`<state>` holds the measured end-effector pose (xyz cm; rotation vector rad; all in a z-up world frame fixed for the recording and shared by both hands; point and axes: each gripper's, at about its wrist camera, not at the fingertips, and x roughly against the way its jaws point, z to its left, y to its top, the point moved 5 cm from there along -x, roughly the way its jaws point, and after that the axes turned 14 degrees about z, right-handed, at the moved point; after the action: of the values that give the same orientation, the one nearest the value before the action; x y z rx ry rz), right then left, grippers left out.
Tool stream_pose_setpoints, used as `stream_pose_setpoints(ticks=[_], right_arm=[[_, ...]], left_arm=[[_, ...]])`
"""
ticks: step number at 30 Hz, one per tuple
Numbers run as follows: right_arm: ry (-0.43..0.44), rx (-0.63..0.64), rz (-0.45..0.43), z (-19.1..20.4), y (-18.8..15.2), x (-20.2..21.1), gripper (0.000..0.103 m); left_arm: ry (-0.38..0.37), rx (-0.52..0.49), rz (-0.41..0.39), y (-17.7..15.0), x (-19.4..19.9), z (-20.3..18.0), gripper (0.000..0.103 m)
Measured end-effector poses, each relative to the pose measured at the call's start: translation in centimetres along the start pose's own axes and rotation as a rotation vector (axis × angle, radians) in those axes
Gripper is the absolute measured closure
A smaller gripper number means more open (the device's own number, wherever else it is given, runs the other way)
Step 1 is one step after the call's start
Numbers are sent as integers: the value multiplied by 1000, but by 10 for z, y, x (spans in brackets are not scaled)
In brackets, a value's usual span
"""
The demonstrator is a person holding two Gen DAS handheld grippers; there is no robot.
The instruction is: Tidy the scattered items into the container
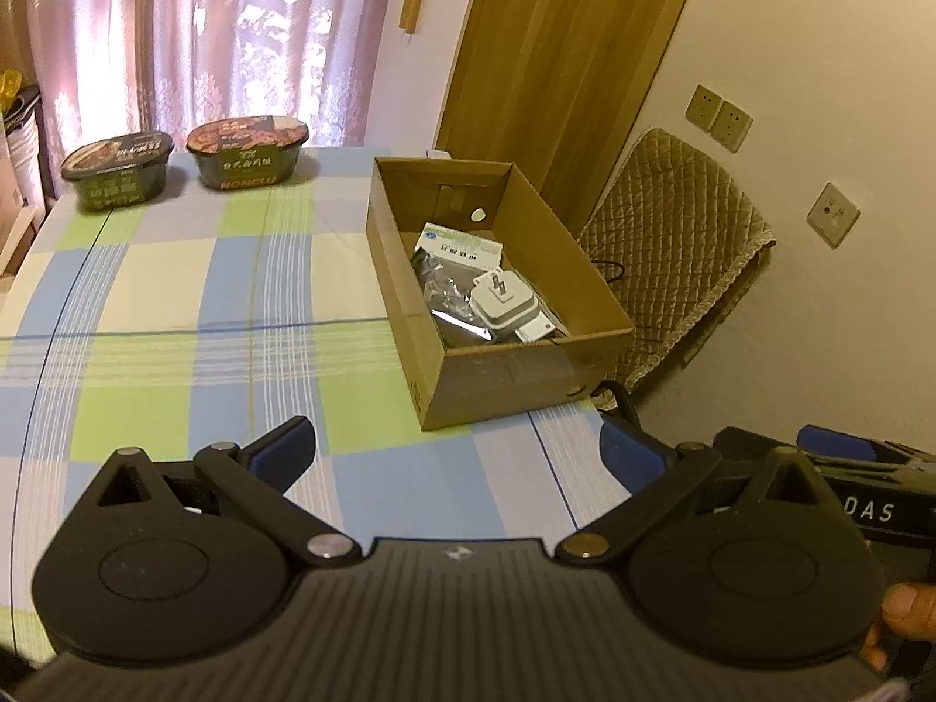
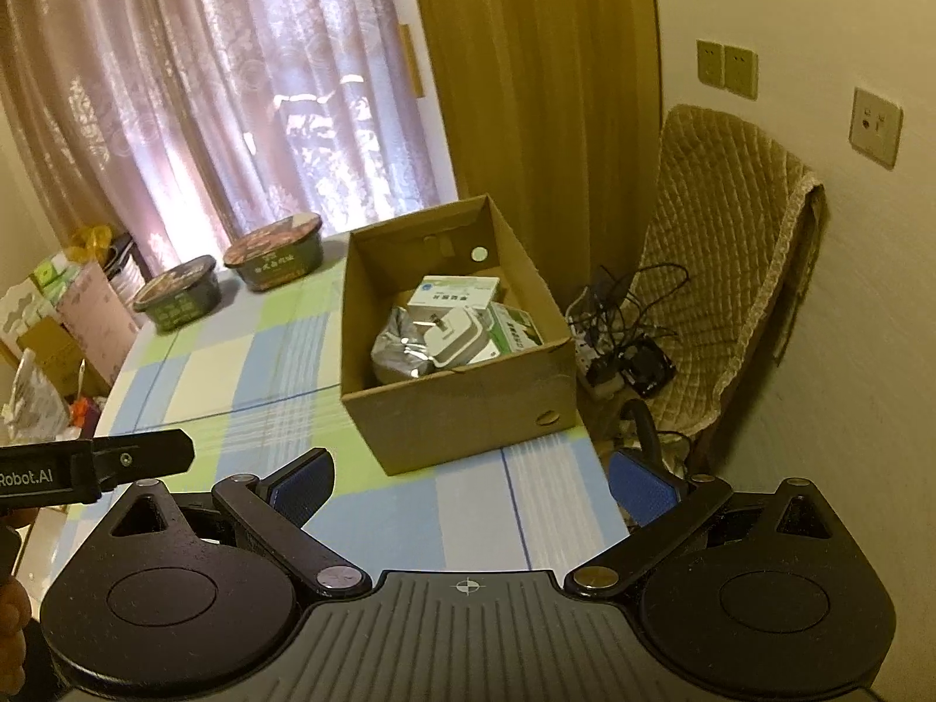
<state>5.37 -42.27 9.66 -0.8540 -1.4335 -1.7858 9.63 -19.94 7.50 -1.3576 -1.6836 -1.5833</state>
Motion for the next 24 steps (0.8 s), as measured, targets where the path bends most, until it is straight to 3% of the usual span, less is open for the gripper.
stream_pose_setpoints(ticks=[24], right_arm=[[-1, 47, -16, 13, -2, 13, 0]], left_arm=[[32, 1, 0, -15, 4, -2, 1]])
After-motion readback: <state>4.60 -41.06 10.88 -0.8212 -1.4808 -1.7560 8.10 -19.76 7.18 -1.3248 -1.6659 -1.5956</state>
